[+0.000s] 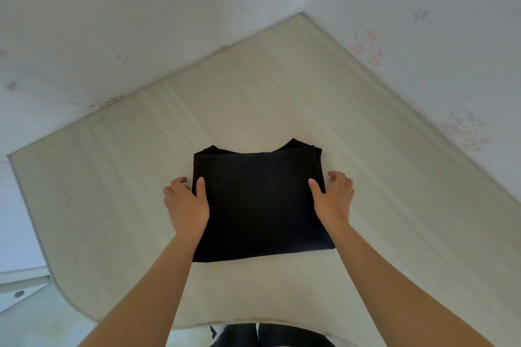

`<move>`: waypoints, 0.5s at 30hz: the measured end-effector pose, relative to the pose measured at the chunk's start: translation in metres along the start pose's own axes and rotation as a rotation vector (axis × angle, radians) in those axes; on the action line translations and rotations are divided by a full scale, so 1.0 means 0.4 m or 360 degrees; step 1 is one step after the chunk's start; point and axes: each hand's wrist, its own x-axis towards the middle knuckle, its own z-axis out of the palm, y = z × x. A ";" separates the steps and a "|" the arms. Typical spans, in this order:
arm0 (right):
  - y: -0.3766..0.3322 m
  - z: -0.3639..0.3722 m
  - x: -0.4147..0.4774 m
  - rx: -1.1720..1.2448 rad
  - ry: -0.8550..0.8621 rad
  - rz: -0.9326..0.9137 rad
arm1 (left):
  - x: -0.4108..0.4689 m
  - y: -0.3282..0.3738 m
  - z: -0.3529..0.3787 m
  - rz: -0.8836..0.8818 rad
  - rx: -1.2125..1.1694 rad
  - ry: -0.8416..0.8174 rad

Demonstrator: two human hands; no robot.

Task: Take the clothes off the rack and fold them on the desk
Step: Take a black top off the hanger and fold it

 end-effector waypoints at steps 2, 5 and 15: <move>-0.006 0.001 0.000 0.0100 -0.0057 0.0118 | -0.029 0.006 0.007 -0.0062 -0.0009 -0.0040; -0.010 0.000 -0.003 0.0082 -0.0282 0.0213 | -0.066 0.006 0.020 -0.0102 0.0056 -0.0104; 0.101 -0.066 -0.141 0.0070 -0.0362 0.0077 | -0.103 0.003 0.005 0.0194 0.0147 -0.0524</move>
